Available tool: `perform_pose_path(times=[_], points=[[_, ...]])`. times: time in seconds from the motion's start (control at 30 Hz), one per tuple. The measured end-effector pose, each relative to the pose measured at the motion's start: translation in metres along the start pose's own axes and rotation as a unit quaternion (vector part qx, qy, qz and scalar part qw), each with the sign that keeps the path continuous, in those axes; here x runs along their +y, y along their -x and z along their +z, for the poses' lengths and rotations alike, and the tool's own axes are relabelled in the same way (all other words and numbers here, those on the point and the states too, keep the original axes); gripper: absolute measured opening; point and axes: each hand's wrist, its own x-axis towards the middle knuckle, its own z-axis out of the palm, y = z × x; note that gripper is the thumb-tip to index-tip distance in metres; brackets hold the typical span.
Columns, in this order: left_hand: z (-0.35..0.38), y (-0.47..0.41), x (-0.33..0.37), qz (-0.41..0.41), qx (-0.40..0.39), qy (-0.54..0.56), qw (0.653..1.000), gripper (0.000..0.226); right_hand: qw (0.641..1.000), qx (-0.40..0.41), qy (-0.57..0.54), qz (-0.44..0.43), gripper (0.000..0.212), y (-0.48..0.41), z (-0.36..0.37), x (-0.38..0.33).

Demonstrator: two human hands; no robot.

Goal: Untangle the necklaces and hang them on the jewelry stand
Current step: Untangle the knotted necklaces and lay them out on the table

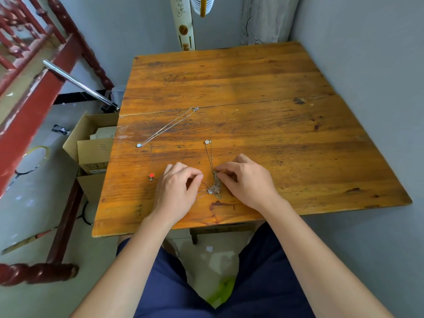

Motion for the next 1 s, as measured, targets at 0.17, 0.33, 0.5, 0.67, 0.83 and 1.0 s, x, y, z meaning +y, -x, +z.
perform_pose_path(times=[0.17, 0.33, 0.5, 0.67, 0.83, 1.0], points=[[0.006, -0.042, 0.006, -0.004, 0.027, -0.004, 1.000, 0.024, 1.000, 0.005, -0.003, 0.011, 0.018, -0.001, 0.000, -0.001], [0.021, -0.074, 0.007, 0.026, -0.002, -0.064, 0.998, 0.036, 0.999, -0.021, -0.024, 0.038, 0.015, -0.004, -0.002, -0.003], [0.024, -0.086, -0.003, 0.054, 0.017, -0.076, 0.995, 0.030, 0.983, -0.001, -0.170, 0.069, 0.008, 0.000, -0.010, 0.008], [0.026, -0.088, -0.011, 0.057, 0.029, -0.060, 0.996, 0.028, 0.918, 0.019, -0.362, 0.162, 0.008, 0.006, -0.027, 0.021], [0.028, -0.087, -0.013, 0.056, 0.030, -0.063, 0.996, 0.028, 0.883, 0.071, -0.403, 0.228, 0.010, 0.014, -0.039, 0.037], [0.028, -0.087, -0.014, 0.052, 0.031, -0.063, 0.996, 0.028, 0.838, 0.142, -0.468, 0.242, 0.011, 0.020, -0.052, 0.049]])
